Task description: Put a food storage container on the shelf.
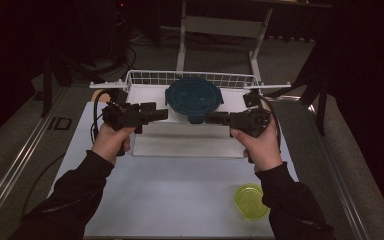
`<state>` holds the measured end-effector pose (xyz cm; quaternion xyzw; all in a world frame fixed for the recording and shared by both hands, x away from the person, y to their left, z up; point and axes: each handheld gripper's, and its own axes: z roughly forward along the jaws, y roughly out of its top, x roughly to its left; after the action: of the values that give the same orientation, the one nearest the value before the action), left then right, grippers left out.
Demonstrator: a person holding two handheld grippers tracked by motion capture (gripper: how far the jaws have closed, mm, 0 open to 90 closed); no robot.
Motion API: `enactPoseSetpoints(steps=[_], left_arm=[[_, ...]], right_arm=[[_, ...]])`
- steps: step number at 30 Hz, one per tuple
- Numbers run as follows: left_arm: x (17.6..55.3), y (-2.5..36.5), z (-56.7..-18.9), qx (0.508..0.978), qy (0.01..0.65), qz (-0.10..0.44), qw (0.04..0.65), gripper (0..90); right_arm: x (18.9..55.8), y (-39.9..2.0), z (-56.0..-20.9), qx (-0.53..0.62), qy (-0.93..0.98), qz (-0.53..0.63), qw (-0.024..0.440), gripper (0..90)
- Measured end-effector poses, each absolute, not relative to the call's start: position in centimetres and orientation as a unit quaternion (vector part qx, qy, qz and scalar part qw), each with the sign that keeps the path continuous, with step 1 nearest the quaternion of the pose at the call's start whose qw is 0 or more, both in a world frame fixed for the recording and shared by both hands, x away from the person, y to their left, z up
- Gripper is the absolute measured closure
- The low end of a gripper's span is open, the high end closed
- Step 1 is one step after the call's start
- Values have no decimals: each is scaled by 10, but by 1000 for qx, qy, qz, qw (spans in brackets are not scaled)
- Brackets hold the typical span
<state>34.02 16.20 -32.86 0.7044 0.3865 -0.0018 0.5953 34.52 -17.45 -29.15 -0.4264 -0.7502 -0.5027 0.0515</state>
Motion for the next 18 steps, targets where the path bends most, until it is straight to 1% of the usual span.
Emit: enactPoseSetpoints(steps=[3, 6, 7, 8, 9, 10, 11, 13, 18], left_arm=[[329, 159, -337, 709, 378, 2, 595, 152], [319, 156, -345, 715, 367, 9, 594, 134], [315, 155, -348, 720, 365, 16, 590, 108], [312, 154, -352, 722, 361, 20, 590, 81], [307, 152, -356, 727, 356, 24, 587, 58], [303, 151, -360, 731, 353, 30, 583, 30], [301, 150, -362, 734, 351, 33, 581, 14], [296, 148, -367, 736, 348, 36, 580, 5], [277, 145, -384, 741, 339, 63, 576, 3]], right_arm=[[340, -170, -298, -422, -755, -500, 51, 628], [337, -165, -304, -417, -764, -491, 44, 701], [336, -163, -306, -417, -766, -489, 41, 725], [335, -162, -308, -416, -767, -487, 43, 783], [335, -160, -310, -414, -770, -483, 44, 822], [334, -159, -311, -414, -772, -481, 37, 870], [333, -157, -312, -413, -773, -480, 38, 893], [333, -156, -312, -413, -773, -479, 38, 894], [335, -151, -312, -415, -774, -478, 26, 896]])
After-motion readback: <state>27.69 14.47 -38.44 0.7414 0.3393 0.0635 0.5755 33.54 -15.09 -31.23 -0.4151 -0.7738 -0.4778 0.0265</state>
